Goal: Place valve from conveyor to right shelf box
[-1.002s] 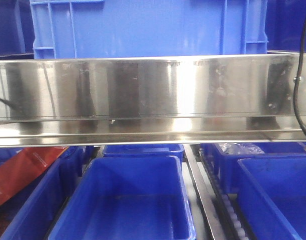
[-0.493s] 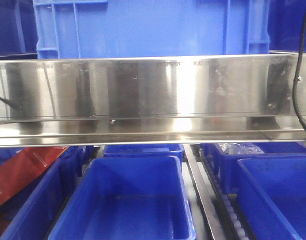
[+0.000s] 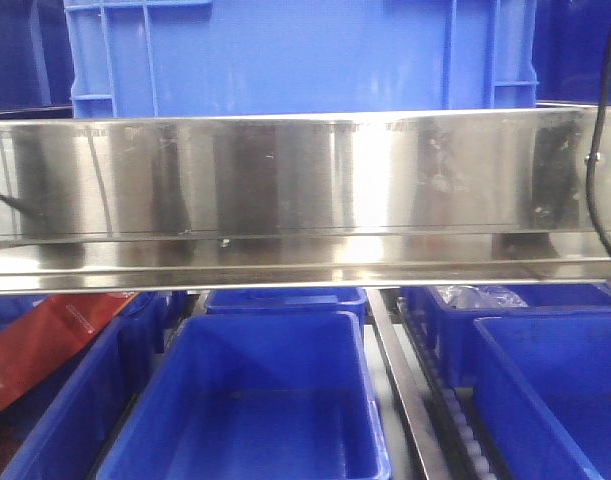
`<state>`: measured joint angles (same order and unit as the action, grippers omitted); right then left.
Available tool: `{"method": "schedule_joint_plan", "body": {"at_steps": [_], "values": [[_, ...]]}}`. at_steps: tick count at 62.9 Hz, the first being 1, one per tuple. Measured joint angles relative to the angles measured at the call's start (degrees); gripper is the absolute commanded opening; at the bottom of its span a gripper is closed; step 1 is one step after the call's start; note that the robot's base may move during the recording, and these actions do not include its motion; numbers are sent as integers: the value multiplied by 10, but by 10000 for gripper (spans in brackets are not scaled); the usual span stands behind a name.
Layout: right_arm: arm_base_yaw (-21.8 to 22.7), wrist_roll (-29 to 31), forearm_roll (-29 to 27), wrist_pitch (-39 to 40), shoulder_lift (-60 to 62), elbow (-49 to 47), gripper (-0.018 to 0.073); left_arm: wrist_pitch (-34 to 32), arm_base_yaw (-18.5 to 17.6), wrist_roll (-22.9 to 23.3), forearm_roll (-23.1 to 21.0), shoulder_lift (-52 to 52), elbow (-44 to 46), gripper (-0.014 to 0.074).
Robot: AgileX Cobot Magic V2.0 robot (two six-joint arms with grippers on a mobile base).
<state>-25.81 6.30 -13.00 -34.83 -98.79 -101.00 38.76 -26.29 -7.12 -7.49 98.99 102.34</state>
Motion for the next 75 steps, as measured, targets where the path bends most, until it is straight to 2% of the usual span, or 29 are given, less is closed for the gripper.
{"method": "schedule_joint_plan", "body": {"at_steps": [13,20,28,38,52,66,75], "values": [[0,0,0,-6,58,22,-162,-36,-6,1,-55,-57,-25,-111],[0,0,0,2,93,61,-162,-55,-8,1,-62,-101,-63,-111],[0,0,7,58,147,119,-162,-87,-8,2,-57,-157,-123,-111],[0,0,9,152,225,209,-162,-144,-8,2,-55,-236,-221,-111],[0,0,9,213,308,340,-162,-250,-8,2,-55,-327,-363,-111],[0,0,9,317,414,510,-162,-310,-8,2,-55,-442,-516,-111],[0,0,9,336,499,597,-162,-336,-8,2,-55,-539,-605,-111]]}}
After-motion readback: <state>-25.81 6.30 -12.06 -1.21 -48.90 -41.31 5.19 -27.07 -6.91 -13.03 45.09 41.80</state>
